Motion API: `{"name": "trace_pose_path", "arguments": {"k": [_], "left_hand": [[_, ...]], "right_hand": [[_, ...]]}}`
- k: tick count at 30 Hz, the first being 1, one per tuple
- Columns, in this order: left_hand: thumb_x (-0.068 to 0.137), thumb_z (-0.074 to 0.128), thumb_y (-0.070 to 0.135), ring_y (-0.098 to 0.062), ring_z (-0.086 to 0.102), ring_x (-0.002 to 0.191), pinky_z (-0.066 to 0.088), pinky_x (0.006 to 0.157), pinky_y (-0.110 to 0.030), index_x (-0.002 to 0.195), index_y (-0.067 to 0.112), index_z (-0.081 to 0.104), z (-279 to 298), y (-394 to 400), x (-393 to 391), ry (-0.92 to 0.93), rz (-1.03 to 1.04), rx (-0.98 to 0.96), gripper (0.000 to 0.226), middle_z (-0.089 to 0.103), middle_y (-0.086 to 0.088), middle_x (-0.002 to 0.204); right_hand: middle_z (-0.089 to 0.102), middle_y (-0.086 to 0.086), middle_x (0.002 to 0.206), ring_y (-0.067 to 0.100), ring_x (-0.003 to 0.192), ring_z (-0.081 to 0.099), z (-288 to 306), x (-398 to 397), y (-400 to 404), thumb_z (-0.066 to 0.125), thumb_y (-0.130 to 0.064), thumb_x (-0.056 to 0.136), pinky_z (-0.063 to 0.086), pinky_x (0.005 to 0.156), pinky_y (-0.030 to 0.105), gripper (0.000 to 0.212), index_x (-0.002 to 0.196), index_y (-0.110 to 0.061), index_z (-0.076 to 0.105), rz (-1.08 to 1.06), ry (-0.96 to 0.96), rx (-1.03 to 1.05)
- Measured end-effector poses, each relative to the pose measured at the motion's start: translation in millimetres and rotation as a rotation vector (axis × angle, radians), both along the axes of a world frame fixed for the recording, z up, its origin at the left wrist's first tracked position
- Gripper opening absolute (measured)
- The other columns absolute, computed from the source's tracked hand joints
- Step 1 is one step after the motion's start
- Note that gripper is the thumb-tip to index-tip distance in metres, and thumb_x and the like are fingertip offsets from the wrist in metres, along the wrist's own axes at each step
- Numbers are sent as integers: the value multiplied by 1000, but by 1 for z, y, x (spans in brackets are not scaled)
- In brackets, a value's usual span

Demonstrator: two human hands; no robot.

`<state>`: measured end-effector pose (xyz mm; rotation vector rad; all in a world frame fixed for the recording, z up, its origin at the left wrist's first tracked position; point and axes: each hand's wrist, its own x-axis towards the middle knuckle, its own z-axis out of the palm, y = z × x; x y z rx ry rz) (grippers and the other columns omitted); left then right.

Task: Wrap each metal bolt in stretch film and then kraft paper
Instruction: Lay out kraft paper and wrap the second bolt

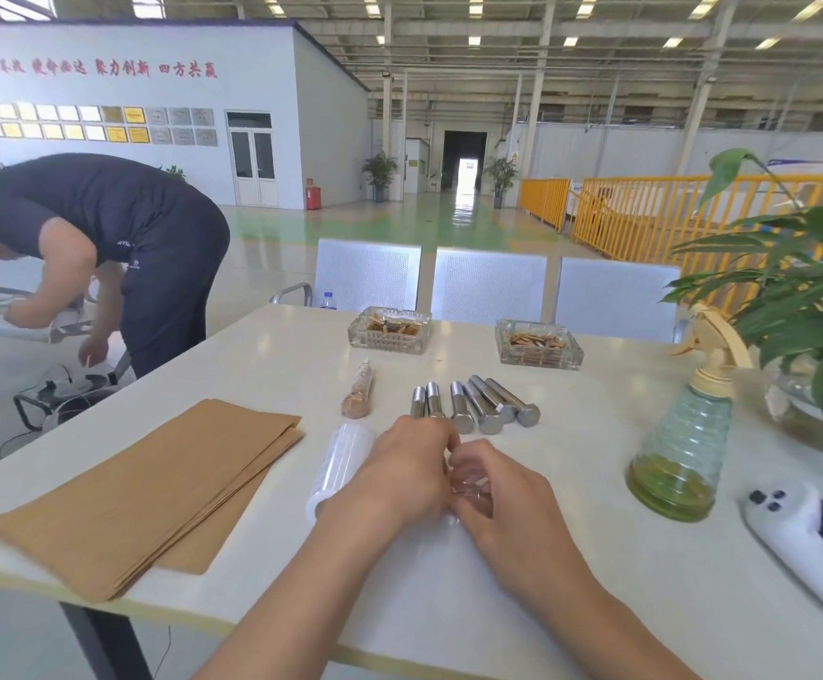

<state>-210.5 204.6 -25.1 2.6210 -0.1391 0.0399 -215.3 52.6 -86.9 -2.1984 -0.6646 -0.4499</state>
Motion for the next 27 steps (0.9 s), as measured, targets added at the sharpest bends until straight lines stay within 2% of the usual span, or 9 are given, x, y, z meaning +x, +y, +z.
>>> {"name": "trace_pose_path", "arguments": {"k": [2, 7, 9, 11, 15, 17, 20, 24, 27], "left_hand": [[82, 69, 8, -25, 67, 106, 56, 91, -36, 121, 26, 62, 1, -2, -1, 9, 0, 17, 44, 69, -4, 112], [85, 72, 12, -10, 67, 98, 54, 89, -22, 130, 30, 61, 16, 20, -5, 84, -79, -57, 50, 72, 8, 110], [88, 63, 9, -10, 64, 104, 50, 87, -16, 122, 34, 65, 24, 35, -4, -1, -4, -21, 43, 68, 9, 118], [91, 59, 20, -19, 57, 119, 48, 95, -27, 127, 36, 62, 24, 49, -4, -92, 163, 161, 39, 60, 5, 129], [80, 66, 70, -29, 52, 123, 48, 93, -39, 156, 43, 14, 9, 61, -9, 183, 318, 291, 96, 45, -2, 128], [77, 70, 65, -27, 56, 114, 48, 84, -36, 155, 44, 3, 2, 58, -13, 203, 308, 271, 105, 48, 0, 113], [83, 67, 47, -20, 60, 88, 44, 64, -29, 148, 33, 27, 13, 57, -14, 138, 326, 125, 78, 50, 4, 93], [75, 62, 57, -13, 70, 61, 48, 69, -29, 129, 42, 45, 58, 44, -21, -45, 325, -306, 59, 61, 5, 97], [59, 55, 61, -12, 69, 72, 47, 68, -28, 111, 48, 52, 80, 17, -24, -116, 217, -458, 54, 67, 7, 92]], "right_hand": [[63, -25, 95, 2, 95, 58, 0, -3, 4, 70, -9, 85, 49, 82, 26, 29, 99, -34, 64, -19, -34, -88], [46, -33, 73, 8, 95, 47, 4, -21, 8, 62, -17, 89, 45, 69, 24, 23, 98, -37, 67, -108, -164, -229], [53, -33, 80, 9, 96, 47, 4, -27, 8, 53, -27, 91, 47, 72, 24, 22, 104, -37, 67, -121, -169, -319], [65, -25, 99, 9, 100, 47, 4, -30, 6, 45, -36, 93, 48, 78, 24, 27, 109, -36, 68, -127, -146, -373], [65, -21, 105, 10, 100, 45, 9, -32, 5, 44, -39, 94, 41, 79, 24, 26, 114, -39, 61, -127, -124, -383], [63, -21, 108, 10, 104, 42, 11, -35, 6, 41, -41, 94, 42, 87, 26, 26, 116, -40, 56, -127, -96, -395], [61, -23, 118, 12, 114, 37, 9, -40, 5, 37, -45, 96, 38, 101, 29, 35, 125, -40, 54, -142, -51, -446], [57, -22, 135, 15, 121, 37, 10, -44, 4, 33, -49, 94, 32, 110, 30, 47, 136, -37, 52, -132, -24, -502], [54, -22, 139, 15, 122, 37, 13, -45, 3, 33, -48, 95, 30, 111, 32, 44, 135, -38, 49, -109, -24, -537]]}}
